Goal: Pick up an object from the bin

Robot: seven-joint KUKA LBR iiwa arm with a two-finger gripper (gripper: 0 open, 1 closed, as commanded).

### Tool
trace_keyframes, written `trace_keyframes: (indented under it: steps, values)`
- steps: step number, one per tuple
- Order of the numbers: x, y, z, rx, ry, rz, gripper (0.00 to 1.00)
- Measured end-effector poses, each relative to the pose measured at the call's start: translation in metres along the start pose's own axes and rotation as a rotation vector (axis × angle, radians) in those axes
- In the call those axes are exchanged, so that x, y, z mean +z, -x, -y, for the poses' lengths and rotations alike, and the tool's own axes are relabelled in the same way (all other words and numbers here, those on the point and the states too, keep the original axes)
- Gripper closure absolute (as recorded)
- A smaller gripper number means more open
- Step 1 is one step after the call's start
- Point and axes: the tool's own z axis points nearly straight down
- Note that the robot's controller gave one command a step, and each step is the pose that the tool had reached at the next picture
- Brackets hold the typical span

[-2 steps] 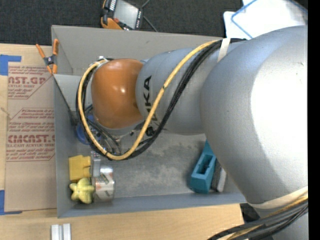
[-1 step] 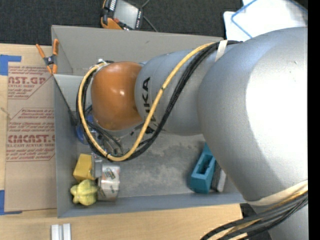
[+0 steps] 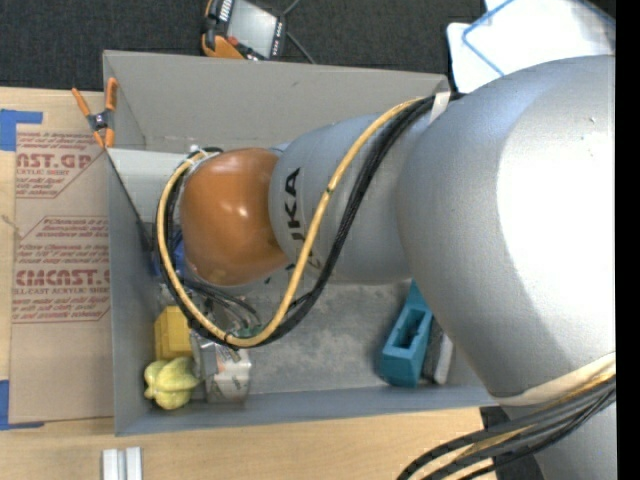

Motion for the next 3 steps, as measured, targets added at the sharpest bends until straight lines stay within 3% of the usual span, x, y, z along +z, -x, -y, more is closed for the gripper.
trace_keyframes:
  steps: [1, 2, 3]
  values:
    - [-0.018, 0.006, 0.004, -0.071, -0.001, 0.003, 0.00]
    - [0.040, 0.013, 0.006, -0.051, 0.001, 0.003, 0.00]
    - [0.040, -0.008, -0.001, -0.447, -0.002, 0.009, 1.00]
